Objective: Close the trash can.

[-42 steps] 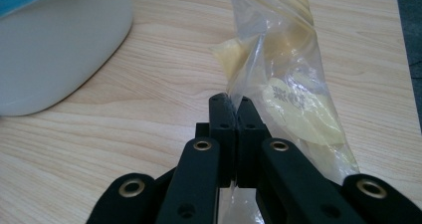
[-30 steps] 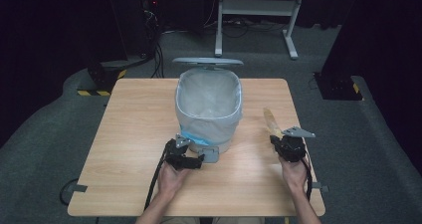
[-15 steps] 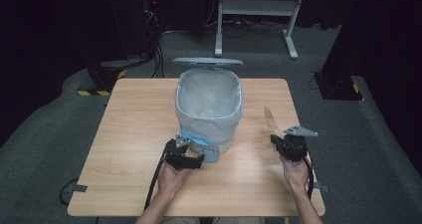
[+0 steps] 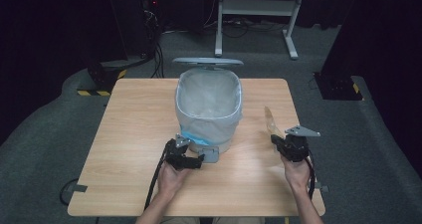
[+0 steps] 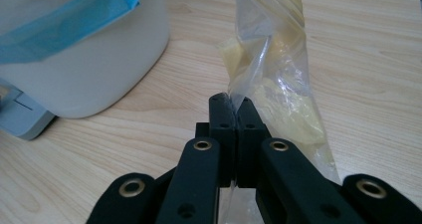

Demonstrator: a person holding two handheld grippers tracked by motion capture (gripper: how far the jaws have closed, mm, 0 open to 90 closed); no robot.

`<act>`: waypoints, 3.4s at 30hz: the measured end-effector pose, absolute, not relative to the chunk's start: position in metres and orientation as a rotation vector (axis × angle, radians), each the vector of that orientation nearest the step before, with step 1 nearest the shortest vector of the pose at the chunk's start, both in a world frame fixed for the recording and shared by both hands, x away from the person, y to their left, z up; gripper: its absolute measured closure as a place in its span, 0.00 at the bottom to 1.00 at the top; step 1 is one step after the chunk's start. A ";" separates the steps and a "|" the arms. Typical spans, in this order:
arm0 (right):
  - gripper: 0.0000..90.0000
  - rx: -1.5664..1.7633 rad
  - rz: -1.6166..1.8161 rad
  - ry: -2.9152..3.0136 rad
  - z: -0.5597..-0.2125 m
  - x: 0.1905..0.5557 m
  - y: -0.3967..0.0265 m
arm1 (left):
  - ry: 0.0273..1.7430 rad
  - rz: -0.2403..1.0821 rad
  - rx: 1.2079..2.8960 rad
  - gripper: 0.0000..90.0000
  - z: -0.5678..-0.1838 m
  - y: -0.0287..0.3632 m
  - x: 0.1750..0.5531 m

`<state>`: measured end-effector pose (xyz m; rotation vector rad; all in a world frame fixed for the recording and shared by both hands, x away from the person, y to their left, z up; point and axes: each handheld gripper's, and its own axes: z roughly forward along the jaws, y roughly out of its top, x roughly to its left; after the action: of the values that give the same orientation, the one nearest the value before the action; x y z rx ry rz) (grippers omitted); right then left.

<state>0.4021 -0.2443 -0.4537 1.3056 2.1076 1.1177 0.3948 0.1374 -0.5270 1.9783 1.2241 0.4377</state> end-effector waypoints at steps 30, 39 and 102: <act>0.99 1.243 1.257 2.150 -0.426 0.390 -0.237 | 1.225 0.432 1.976 0.01 -0.527 0.137 0.395; 0.99 1.226 1.300 2.148 -0.418 0.387 -0.238 | 1.224 0.431 1.977 0.01 -0.527 0.138 0.395; 0.99 1.036 1.397 2.185 -0.352 0.379 -0.218 | 1.224 0.432 1.978 0.01 -0.527 0.137 0.395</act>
<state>0.3793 -0.2181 -0.3523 1.0359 2.1851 1.3969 0.3949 0.1374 -0.5271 1.9777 1.2241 0.4323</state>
